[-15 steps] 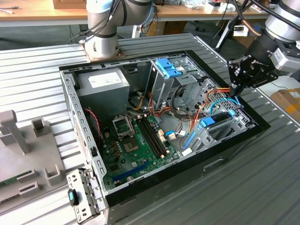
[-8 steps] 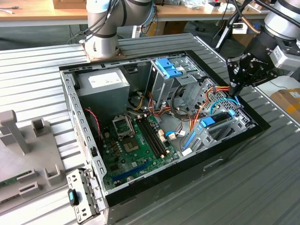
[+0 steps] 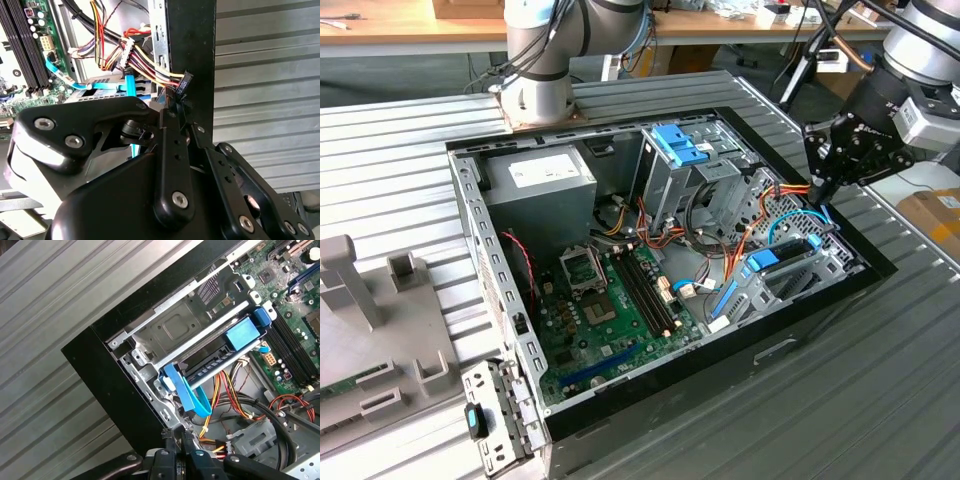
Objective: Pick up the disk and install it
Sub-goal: 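Insert the first disk wire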
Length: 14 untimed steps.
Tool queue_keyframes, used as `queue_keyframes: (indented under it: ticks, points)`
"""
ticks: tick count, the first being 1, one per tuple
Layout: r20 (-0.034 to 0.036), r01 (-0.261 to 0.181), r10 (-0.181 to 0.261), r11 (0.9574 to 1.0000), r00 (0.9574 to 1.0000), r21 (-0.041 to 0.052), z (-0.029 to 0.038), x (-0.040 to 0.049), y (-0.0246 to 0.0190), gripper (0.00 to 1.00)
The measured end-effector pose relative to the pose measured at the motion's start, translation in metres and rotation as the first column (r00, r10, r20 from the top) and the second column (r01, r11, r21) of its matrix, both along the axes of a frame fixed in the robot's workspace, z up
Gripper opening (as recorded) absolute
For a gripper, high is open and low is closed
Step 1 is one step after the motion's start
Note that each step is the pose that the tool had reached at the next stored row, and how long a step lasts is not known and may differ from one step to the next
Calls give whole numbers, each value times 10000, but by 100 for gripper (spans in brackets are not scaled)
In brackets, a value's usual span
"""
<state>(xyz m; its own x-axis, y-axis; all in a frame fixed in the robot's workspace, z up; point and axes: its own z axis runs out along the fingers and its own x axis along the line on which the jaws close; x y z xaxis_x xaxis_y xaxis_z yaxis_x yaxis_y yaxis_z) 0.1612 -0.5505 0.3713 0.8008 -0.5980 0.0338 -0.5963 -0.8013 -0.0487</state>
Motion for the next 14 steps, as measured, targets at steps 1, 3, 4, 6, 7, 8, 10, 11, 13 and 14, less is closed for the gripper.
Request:
queue_keyframes:
  ticks: [1,3,4,6,7,8,10,11,13,14]
  points:
    - [0,103,-103,9999,9999,0,0,0,-1,17]
    - [0,528,-528,9986,9986,2,-2,0,-2,17]
    - [0,691,-691,9976,9976,2,-2,0,-1,17]
    - [0,1354,-1354,9908,9908,0,-1,0,-1,17]
    - [0,1676,-1676,9859,9859,0,-1,0,-1,17]
    - [0,1855,-1855,9826,9826,0,-1,0,-1,17]
    - [0,2646,-2646,9643,9643,0,-1,0,-1,17]
    - [0,3004,-3004,9538,9538,0,-1,-1,-1,17]
    - [1,3516,-3516,9361,9361,0,-3,-1,-2,17]
    - [1,3576,-3576,9339,9339,-1,-3,-1,-2,17]
